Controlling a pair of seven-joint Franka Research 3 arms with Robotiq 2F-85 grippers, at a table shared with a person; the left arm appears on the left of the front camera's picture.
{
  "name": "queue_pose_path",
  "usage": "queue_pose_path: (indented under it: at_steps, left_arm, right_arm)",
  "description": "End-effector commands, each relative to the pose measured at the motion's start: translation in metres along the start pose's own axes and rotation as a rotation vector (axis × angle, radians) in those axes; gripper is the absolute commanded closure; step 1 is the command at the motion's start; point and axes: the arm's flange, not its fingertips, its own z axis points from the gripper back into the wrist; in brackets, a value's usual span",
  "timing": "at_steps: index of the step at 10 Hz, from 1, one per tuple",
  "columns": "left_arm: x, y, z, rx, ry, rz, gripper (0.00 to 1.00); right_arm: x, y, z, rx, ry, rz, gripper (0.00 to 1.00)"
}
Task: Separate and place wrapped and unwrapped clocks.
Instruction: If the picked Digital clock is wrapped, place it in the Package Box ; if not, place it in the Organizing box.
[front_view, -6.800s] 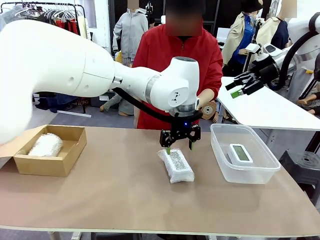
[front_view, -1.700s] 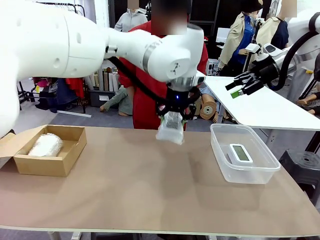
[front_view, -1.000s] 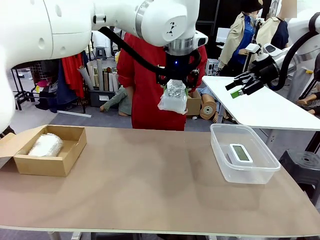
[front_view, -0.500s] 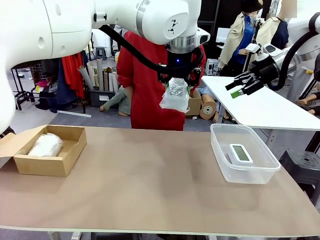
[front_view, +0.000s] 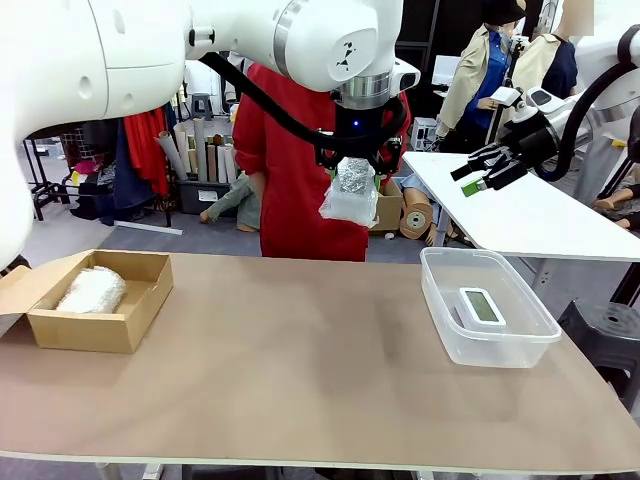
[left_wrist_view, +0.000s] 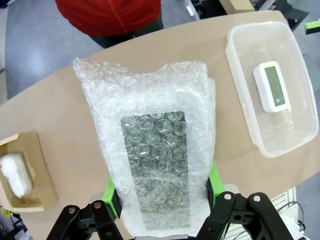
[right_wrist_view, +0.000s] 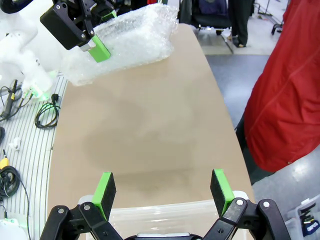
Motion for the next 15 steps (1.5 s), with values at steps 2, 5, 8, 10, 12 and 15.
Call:
queue_pose_path:
  at_steps: [2, 5, 8, 10, 12, 15]
  left_arm:
    - [0.001, 0.002, 0.006, 0.000, -0.006, 0.003, 1.00]
    - [0.000, 0.000, 0.000, 0.000, 0.000, 0.000, 1.00]
    - [0.004, 0.054, 0.031, -0.002, -0.018, -0.135, 1.00]
    - [-0.008, 0.089, 0.046, 0.014, -0.054, -0.166, 1.00]
    - [-0.014, 0.136, 0.058, 0.058, -0.079, -0.160, 1.00]
    - [-0.033, 0.196, 0.064, 0.065, -0.057, -0.147, 1.00]
  right_arm:
    - [0.003, 0.000, 0.001, -0.003, 0.000, 0.002, 0.00]
    - [0.003, 0.000, 0.001, -0.003, 0.000, 0.002, 0.00]
    - [0.003, 0.000, 0.001, -0.003, 0.000, 0.002, 0.00]
    - [0.003, 0.000, 0.001, -0.003, 0.000, 0.002, 0.00]
    - [0.003, 0.000, 0.001, -0.003, 0.000, 0.002, 0.00]
    - [0.003, 0.000, 0.001, -0.003, 0.000, 0.002, 0.00]
